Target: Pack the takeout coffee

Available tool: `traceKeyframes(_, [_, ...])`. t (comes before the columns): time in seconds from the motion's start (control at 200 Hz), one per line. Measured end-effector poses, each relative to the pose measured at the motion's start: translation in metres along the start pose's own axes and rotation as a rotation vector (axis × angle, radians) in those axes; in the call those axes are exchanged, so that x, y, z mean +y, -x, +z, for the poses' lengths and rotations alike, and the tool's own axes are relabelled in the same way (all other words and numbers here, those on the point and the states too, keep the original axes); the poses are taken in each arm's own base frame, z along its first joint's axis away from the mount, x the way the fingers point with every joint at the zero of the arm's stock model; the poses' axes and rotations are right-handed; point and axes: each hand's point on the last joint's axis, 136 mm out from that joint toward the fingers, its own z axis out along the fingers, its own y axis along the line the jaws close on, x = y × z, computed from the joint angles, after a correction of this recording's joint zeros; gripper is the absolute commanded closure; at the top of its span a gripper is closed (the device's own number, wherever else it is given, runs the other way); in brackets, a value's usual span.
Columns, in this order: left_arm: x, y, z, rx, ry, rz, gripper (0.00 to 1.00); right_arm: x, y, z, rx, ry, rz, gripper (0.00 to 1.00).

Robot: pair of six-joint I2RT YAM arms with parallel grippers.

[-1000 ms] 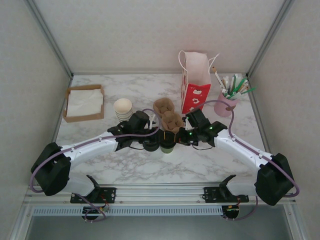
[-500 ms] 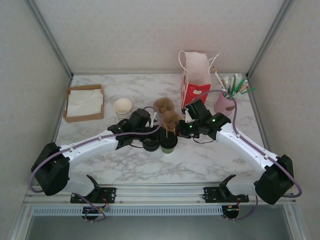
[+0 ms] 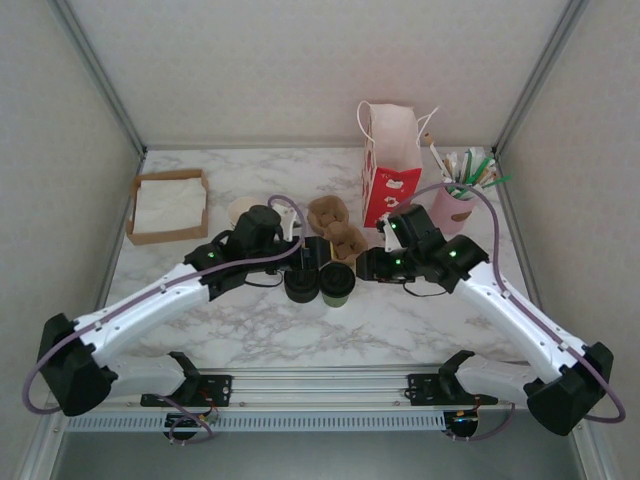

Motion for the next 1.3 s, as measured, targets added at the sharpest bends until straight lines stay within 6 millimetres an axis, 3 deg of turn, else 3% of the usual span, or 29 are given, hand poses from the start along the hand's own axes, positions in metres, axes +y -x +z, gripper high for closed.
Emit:
traceKeyframes(0.155, [-0.009, 0.009, -0.031, -0.070, -0.006, 0.011, 0.26, -0.001, -0.007, -0.019, -0.024, 0.003, -0.016, 0.34])
traceKeyframes(0.406, [-0.018, 0.019, -0.091, -0.213, -0.020, 0.018, 0.11, -0.005, -0.023, -0.051, -0.068, 0.014, -0.009, 0.02])
traceKeyframes(0.481, [-0.016, 0.019, -0.107, -0.248, -0.017, 0.010, 0.01, -0.009, -0.029, -0.060, -0.083, 0.009, -0.003, 0.01])
traceKeyframes(0.681, [0.001, 0.010, -0.134, -0.304, 0.027, -0.023, 0.00, -0.028, -0.048, -0.079, -0.104, -0.047, 0.044, 0.01])
traceKeyframes(0.906, [0.012, 0.017, -0.133, -0.318, 0.106, -0.032, 0.00, -0.049, -0.047, -0.083, -0.087, -0.190, 0.110, 0.01])
traceKeyframes(1.066, [0.011, 0.032, -0.124, -0.320, 0.150, -0.012, 0.00, -0.045, -0.023, -0.082, -0.085, -0.260, 0.110, 0.01])
traceKeyframes(1.297, [0.014, 0.057, -0.108, -0.317, 0.215, 0.028, 0.00, -0.030, 0.026, -0.079, -0.116, -0.328, 0.067, 0.01])
